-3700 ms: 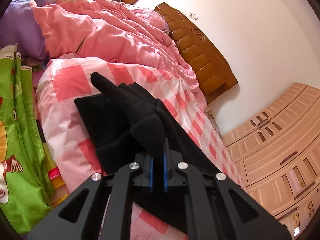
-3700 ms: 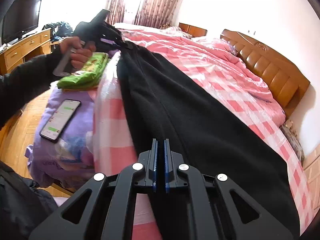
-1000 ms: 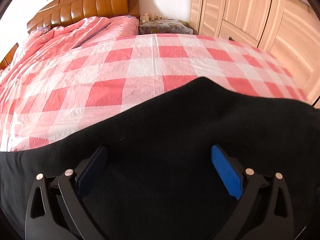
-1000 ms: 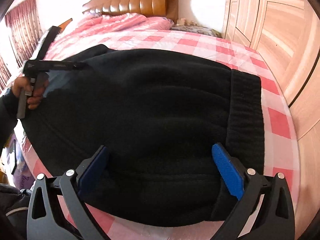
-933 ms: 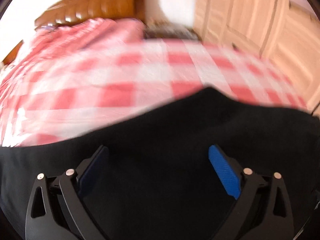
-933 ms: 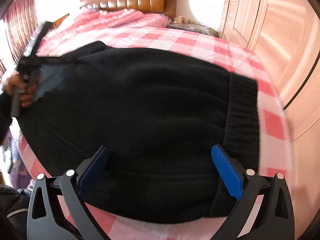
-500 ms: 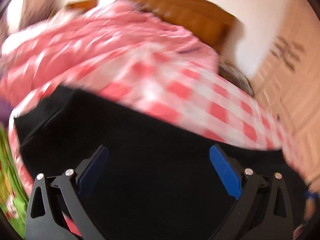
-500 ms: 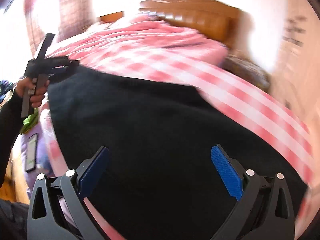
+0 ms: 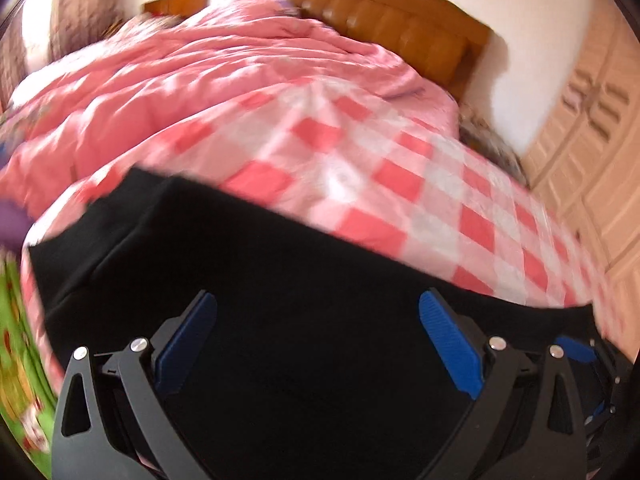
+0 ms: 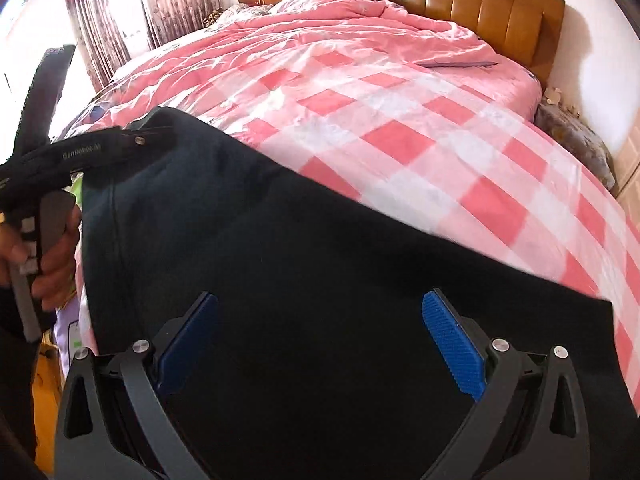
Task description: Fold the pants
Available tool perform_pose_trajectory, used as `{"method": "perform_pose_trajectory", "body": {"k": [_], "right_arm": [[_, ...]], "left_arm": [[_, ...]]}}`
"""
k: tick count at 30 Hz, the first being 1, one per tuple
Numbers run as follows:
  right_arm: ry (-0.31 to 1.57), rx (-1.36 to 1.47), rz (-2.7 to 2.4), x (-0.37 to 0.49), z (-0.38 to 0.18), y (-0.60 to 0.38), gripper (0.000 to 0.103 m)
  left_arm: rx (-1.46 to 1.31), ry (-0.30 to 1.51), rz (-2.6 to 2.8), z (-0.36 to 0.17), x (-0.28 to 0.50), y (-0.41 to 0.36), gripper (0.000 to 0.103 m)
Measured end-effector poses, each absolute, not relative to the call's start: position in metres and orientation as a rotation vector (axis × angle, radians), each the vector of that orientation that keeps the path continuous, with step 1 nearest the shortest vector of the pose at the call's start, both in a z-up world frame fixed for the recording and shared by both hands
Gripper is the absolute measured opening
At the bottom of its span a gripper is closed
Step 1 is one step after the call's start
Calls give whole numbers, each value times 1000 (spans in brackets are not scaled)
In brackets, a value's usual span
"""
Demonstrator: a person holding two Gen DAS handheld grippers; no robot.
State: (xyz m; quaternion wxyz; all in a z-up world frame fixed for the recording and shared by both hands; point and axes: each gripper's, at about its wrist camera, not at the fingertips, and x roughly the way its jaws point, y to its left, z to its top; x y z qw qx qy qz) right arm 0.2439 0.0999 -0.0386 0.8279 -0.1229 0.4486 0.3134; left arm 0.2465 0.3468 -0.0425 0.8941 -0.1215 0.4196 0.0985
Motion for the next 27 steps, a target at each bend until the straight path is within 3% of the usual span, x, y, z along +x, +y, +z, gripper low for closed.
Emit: {"method": "perform_pose_trajectory", "body": {"k": [5,11,17,23,27], "right_arm": [[928,-314,659,258,-56,114,99],[954,-330,609,256,-58,99,99],[897,-329,566,260,-41,111,98],[961,-350,546,285,-58,109,99],[922,-277,491,272,-40,69,98]], "left_arm": [[3,944,300,-71,288,312,102],[-198,948,253,-81,290,344,102],[-162,941,280,-80,291,336,102],[-169,940,283,-80,289,336,102],[-191,940,273,-80,288,339,102]]}}
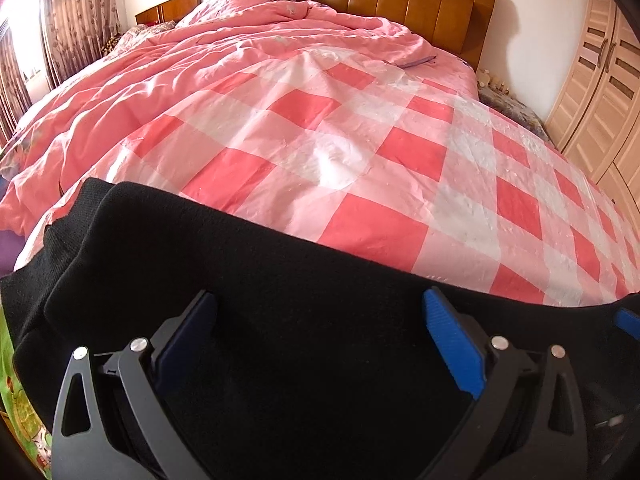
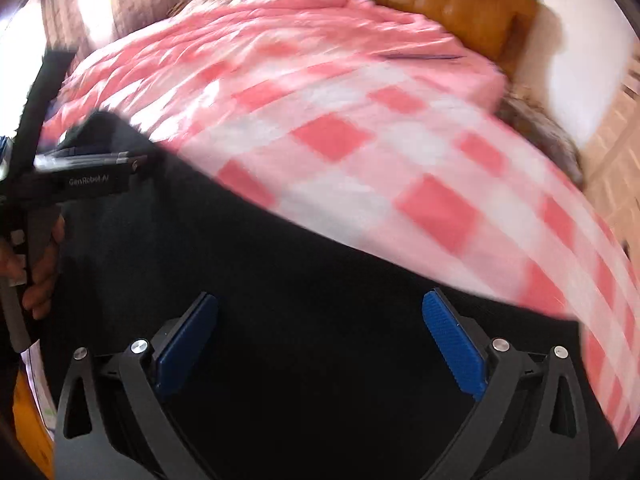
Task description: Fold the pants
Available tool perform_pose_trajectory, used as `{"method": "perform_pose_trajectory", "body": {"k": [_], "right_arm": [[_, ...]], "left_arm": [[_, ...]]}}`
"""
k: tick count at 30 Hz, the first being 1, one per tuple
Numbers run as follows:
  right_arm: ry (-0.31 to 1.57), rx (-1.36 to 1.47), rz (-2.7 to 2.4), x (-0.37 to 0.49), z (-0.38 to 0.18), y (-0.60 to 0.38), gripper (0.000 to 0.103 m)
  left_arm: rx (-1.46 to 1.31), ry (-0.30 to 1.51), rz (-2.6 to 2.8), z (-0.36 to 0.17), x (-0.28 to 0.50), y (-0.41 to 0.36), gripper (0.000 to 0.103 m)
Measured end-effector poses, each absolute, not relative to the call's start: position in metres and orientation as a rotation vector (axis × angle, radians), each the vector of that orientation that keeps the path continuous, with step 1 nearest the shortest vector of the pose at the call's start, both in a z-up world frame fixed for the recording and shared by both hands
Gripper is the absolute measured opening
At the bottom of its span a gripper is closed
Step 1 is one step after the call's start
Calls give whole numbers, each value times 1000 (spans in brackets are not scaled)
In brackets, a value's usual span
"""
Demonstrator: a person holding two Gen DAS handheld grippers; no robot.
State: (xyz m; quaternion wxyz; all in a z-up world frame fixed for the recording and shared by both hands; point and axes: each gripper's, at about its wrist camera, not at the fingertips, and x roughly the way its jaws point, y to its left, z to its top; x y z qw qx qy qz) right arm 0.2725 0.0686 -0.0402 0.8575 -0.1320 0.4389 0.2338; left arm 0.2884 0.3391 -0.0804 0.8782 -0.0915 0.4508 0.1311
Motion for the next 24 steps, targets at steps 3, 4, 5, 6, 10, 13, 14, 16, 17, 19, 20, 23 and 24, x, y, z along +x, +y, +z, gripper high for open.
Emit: {"method": "perform_pose_trajectory", "body": {"k": [3,4,5,6,10,13,14,16,17,19,20,23,24], "right_arm": [[876,-204,452,255,-28,18,98],[880,-217,413,247,-29,-3,98],[897,-230,386,240,-32,-20,98],[919,-240,362,233,-37,-38,98],[955,-167,283,196,-43,-114,98],[991,-191,176,179,-51,-152,98],[993,-183,163,173,-55,-166,99],[992,-101,200,164,-59,-191,99],[977,-112,211,161,-60,-194,99],[967,-125,234,156,-61,-199,99],[964,-116,240,155,-61,-201,99],[958,-119,251,152,-60,-204,99],[957,-118,253,152,-60,-205,99]], "left_arm": [[-210,943,265,-81,290,342,102],[-212,943,264,-81,290,342,102],[-213,943,263,-81,290,342,102],[-214,943,263,-81,290,342,102],[-222,944,262,-81,290,343,102],[-227,946,264,-82,291,344,102],[-229,947,264,-82,290,344,102],[-228,947,265,-82,291,344,102],[-228,947,266,-82,290,344,102],[-229,947,265,-82,290,344,102],[-231,947,265,-82,290,344,102],[-232,947,266,-82,290,344,102],[-233,946,266,-82,290,345,102]]}}
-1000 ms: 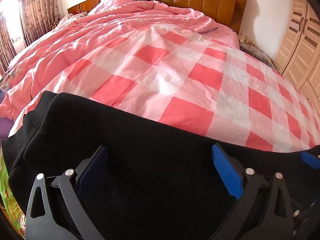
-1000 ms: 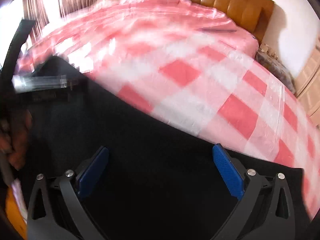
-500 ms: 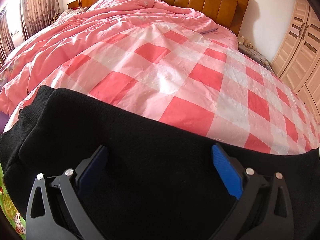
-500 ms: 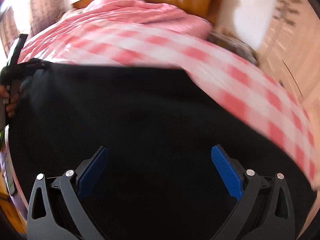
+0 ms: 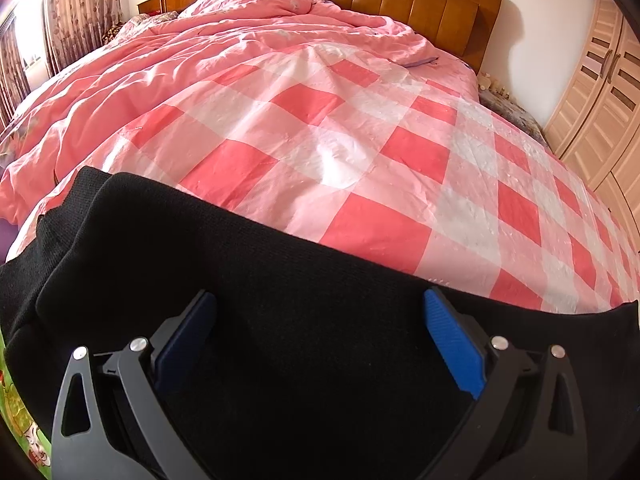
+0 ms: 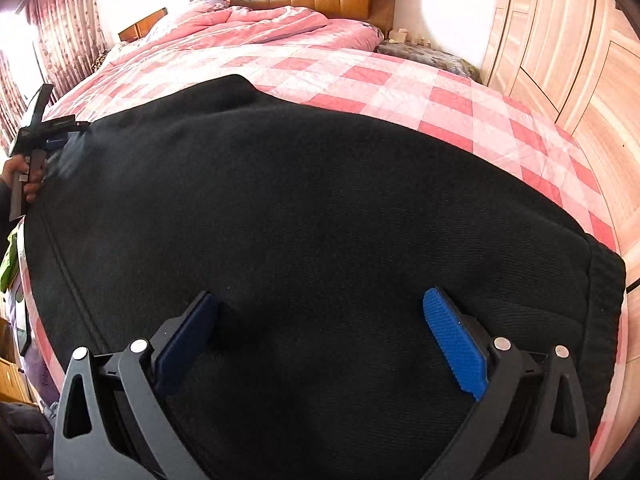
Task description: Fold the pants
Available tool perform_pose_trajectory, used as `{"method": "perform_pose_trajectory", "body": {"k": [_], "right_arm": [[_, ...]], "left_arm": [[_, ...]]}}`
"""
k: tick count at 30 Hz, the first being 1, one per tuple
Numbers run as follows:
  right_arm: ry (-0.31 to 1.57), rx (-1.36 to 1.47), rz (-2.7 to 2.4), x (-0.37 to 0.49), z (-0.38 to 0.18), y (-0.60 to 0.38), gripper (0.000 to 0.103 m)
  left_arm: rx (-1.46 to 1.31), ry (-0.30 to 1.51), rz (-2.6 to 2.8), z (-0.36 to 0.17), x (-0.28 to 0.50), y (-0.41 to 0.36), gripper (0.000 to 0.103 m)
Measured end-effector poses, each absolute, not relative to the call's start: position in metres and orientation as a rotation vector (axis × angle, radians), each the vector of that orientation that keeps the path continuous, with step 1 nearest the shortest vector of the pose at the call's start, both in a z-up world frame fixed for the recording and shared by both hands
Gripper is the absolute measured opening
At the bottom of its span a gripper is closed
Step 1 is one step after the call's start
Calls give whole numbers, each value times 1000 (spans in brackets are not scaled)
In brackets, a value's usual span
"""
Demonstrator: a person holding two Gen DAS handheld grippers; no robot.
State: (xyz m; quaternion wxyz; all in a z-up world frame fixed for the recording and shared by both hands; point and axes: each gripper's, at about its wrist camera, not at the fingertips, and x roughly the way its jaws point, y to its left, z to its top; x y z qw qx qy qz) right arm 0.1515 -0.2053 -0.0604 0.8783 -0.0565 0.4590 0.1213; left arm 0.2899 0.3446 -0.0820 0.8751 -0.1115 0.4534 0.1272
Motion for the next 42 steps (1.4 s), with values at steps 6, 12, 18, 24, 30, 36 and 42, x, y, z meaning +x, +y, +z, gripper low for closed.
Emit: {"method": "perform_pose_trajectory", "body": {"k": [6,12,18,24,30,36,42], "right_arm": [[951,-139,268,142,-59,-210,99],[968,-201,135,131,-31,-212,98],[778,-52,319,130,20,-168,99],[789,-120,656,148,14,-41,99],[844,-300,810,158,-15,87,98],[884,-348,805,173,-45,123,99],[935,-264,807,188,-56,118,99]], "left_arm": [[-242,934,269,-81,288,346,102],[-219,695,287,-33,232,341,98],[-733,495,307,-13,134,437,98],[-884,624,285,-49,117,495,91],[-978,664,271,-86,118,504,89],[-954,662,251,-90,130,508,90],[-939,637,243,-100,139,511,81]]}}
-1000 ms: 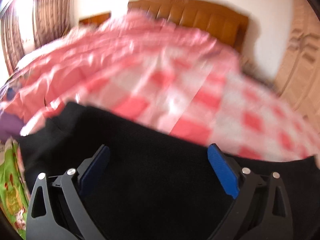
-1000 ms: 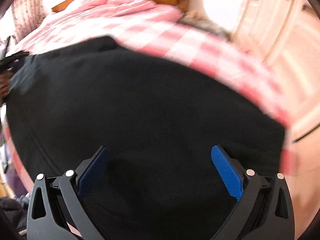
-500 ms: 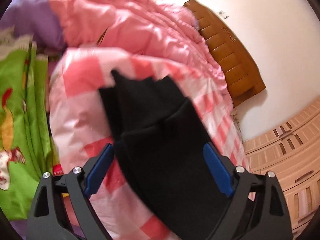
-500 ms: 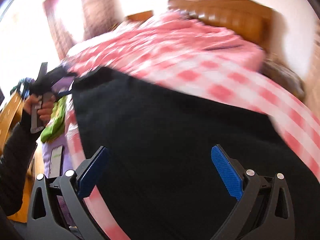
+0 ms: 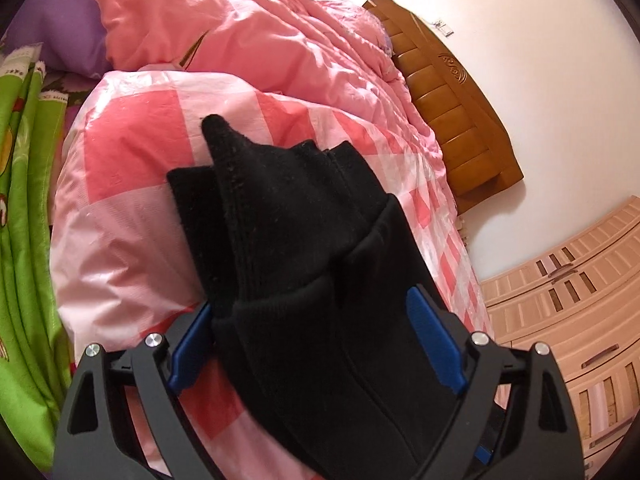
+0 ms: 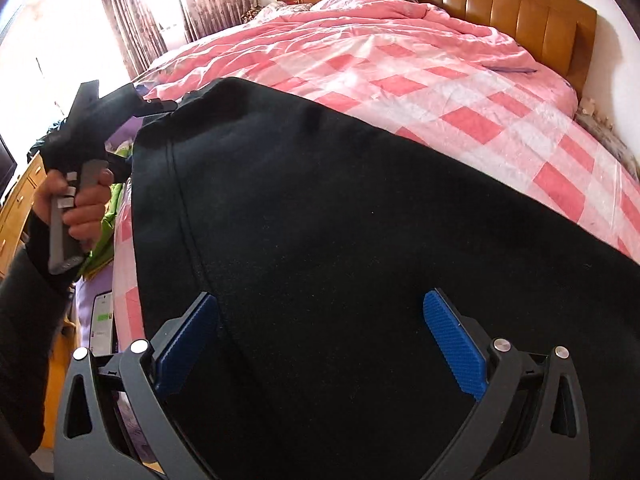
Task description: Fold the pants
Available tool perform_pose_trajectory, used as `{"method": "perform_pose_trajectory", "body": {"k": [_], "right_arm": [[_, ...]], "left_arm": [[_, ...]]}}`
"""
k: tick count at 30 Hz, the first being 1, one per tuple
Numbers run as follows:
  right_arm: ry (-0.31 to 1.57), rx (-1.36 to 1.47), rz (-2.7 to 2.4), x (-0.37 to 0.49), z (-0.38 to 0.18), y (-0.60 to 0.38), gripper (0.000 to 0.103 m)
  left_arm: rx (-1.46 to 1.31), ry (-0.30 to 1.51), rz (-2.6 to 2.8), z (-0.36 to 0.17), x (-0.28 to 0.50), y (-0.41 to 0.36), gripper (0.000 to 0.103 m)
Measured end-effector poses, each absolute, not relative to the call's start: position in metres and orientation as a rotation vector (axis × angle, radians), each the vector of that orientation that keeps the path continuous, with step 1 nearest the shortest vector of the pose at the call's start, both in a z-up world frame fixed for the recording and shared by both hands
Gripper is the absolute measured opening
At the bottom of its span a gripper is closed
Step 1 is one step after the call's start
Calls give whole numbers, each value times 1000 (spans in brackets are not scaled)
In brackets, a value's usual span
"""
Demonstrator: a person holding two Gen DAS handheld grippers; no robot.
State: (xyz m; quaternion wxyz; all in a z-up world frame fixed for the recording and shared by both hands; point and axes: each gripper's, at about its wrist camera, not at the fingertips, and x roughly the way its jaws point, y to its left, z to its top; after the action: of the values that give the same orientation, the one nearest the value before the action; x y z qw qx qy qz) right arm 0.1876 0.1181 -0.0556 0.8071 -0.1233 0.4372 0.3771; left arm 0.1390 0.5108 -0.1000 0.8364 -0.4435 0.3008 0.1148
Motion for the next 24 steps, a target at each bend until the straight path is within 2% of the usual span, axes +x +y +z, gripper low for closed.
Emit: {"method": "perform_pose_trajectory", "body": {"k": [1,2,4,11,15,18,21,24], "right_arm": [[930,-278,799,186,-56,120,99],[924,-296,792,184,-57,122,99],[912,-330,774,180,-58,126,99],[903,-336,767,181,-60,128,99],[903,-325,771,182,-59,126,99],[878,-256,794,183,-52,115,98],[827,26,785,191,-27,62,99],[763,259,686,197,-6,-13,99]], "left_arm": [[-909,642,273,-98,139,508,68],[-886,667,321,-99,138,508,39],[-921,637,302,-101,131,511,30],[-855,542,338,-59,122,499,27],[-655,568,397,-27,134,465,27],[-429,542,375,10,142,410,27],[-162,490,306,41,147,334,27],[139,435,203,48,141,239,27]]}}
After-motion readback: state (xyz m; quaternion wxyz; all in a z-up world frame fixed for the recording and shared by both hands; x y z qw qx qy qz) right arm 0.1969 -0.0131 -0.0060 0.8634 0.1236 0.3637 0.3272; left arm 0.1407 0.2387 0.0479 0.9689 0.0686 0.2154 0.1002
